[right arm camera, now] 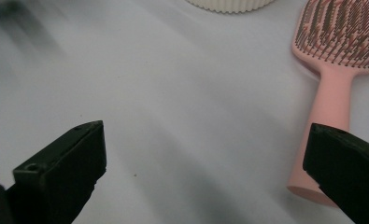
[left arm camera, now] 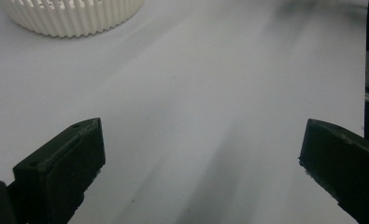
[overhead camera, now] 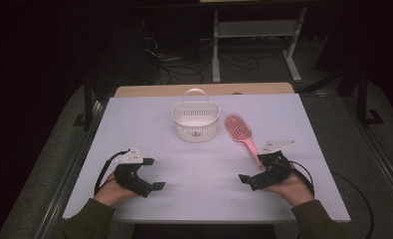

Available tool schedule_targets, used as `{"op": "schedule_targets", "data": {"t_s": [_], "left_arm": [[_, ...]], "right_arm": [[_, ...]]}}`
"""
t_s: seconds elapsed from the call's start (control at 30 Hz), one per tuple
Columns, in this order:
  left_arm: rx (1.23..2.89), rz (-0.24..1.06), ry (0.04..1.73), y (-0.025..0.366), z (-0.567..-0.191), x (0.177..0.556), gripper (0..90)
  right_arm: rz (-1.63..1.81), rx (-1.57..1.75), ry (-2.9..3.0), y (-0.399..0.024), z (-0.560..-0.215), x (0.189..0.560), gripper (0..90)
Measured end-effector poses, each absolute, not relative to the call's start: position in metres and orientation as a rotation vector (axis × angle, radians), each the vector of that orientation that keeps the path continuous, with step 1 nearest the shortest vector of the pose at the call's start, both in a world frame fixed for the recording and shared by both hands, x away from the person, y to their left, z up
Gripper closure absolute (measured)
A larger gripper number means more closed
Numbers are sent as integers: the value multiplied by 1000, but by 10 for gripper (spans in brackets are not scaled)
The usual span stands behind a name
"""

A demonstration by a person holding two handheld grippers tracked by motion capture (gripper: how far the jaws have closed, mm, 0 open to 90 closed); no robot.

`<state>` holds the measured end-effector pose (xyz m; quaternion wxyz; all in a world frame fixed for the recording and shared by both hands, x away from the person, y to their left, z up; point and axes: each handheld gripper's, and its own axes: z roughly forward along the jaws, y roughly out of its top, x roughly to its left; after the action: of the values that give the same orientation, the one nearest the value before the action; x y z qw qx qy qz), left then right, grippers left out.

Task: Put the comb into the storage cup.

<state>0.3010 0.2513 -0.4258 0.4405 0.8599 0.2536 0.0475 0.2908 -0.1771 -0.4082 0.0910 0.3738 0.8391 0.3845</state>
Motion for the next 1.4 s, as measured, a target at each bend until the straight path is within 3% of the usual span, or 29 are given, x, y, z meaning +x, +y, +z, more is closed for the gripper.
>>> {"op": "schedule_targets", "data": {"t_s": [1.4], "left_arm": [[2128,108,625,251,-425,300,0]], "right_arm": [[1132,1135,2484,-169,-398,325,0]]}}
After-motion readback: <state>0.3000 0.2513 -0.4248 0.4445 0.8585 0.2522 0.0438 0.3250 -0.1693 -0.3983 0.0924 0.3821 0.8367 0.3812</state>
